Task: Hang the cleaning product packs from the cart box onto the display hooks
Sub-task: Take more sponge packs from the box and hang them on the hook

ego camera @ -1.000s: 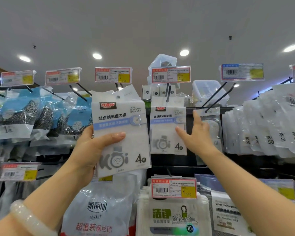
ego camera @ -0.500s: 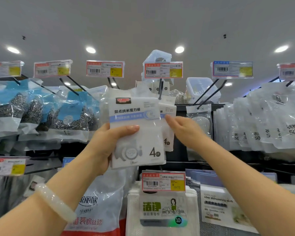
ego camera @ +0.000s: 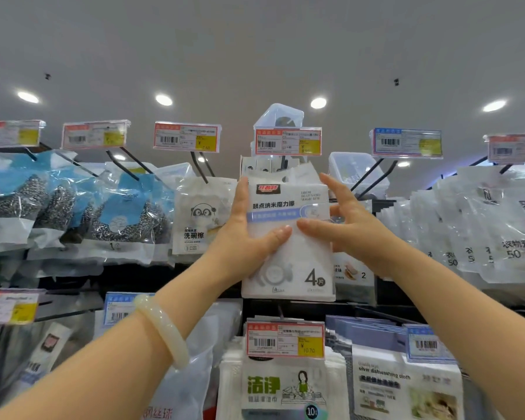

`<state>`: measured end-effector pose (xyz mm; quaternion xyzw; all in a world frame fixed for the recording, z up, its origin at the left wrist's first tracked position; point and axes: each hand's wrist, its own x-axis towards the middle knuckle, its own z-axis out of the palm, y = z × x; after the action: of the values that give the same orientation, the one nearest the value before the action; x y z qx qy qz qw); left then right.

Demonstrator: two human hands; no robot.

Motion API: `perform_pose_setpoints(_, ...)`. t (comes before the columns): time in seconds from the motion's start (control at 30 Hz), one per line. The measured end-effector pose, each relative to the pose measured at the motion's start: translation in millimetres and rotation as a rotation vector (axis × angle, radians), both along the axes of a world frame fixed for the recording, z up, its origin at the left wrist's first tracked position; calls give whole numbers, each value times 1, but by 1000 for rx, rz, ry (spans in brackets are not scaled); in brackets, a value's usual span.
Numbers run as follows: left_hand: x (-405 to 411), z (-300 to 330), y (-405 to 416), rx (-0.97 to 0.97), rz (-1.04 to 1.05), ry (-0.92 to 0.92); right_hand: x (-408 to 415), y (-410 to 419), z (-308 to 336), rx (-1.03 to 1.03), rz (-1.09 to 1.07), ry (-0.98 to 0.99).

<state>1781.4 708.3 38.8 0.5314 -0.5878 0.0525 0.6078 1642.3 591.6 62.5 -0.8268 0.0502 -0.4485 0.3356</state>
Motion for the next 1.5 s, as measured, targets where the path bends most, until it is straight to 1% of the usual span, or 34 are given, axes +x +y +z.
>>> perform_pose_setpoints(0.1,4,11,6,76,78,-136,0,1,10,-40,-29,53)
perform_pose_setpoints(0.17,7,21,9,106,95,-171,0,3,16,-45,-32,87)
perform_pose_setpoints(0.3,12,39,8,157,83,-168,0,2,25,-61,-48,110)
perform_pose_setpoints(0.47,15,52,0,201,63,-144,4,-6,28,-34,-44,81)
perform_pose_setpoints(0.63,15,58,-6,176,81,-183,4,-13,29,-32,-44,39)
perform_pose_setpoints(0.73,17,49,-14,123,112,-235,2,-16,28,-21,-28,27)
perform_pose_setpoints(0.83,21,40,-18,113,122,-264,0,-18,26,-22,-35,32)
perform_pose_setpoints(1.0,27,41,-20,105,47,-213,4,-20,29,-52,-63,53)
perform_pose_setpoints(1.1,29,50,-21,97,2,-162,6,-20,34,-41,-45,21)
perform_pose_setpoints(1.23,31,58,-22,90,-3,-182,8,-21,40,-30,-23,-10)
perform_pose_setpoints(1.33,33,62,-24,119,16,-182,12,-24,41,-9,-26,15)
perform_pose_setpoints(1.5,39,65,-29,204,-9,-91,22,-31,38,42,-16,56)
